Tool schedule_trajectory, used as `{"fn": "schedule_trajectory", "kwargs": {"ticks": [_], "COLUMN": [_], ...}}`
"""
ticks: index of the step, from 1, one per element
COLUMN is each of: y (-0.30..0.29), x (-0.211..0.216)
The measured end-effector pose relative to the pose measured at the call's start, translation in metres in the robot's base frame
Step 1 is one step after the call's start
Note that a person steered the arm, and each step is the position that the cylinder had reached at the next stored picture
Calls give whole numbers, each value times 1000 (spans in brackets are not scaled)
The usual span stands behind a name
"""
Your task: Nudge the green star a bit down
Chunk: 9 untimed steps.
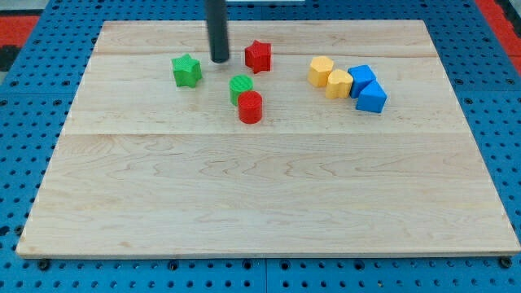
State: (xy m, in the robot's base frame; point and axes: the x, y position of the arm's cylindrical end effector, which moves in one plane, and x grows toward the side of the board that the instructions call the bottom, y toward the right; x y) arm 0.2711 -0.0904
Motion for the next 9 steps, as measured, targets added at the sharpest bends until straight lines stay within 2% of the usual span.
{"fn": "schedule_trajectory", "kwargs": {"ticks": [1,2,3,4,5,6,7,9], "y": [-41,-95,-108,-108,-70,-40,-53,-60], "x": [-14,15,20,20,-12,4,49,64]}}
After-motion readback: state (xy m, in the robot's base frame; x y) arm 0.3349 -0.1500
